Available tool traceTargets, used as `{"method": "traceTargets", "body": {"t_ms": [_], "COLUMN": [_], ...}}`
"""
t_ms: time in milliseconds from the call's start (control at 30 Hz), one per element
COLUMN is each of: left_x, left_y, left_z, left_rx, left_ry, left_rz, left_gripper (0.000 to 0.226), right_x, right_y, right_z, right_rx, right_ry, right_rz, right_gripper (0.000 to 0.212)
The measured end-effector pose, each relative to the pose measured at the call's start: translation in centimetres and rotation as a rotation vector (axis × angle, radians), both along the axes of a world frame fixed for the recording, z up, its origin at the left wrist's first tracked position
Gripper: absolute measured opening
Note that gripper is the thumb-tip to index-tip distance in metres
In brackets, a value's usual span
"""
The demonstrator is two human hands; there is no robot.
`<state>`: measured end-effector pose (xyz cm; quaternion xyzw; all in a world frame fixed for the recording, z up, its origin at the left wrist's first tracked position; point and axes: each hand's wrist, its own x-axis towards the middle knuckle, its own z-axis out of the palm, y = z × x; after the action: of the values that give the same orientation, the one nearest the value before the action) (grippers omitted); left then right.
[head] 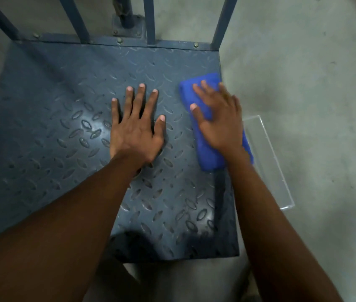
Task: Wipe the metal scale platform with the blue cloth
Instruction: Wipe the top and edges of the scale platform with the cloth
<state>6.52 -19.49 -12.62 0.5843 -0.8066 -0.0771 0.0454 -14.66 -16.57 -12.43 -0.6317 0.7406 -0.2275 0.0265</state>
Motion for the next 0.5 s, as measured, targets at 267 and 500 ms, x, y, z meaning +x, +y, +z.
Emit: {"method": "traceTargets", "body": {"t_ms": [267, 500], "left_x": [-0.4, -0.3], "left_y": [-0.8, -0.8], "left_z": [0.2, 0.2], "left_rx": [-0.005, 0.001], "left_ry": [0.013, 0.005], "left_rz": [0.034, 0.036], "left_gripper": [0.073, 0.071], "right_x": [1.1, 0.2], "right_y": [-3.2, -5.6], "right_z": [0.0, 1.3], "right_rx": [0.012, 0.147], "right_ry": [0.167, 0.071], "right_rz": [0.283, -0.026], "right_gripper": [0.055, 0.063]}}
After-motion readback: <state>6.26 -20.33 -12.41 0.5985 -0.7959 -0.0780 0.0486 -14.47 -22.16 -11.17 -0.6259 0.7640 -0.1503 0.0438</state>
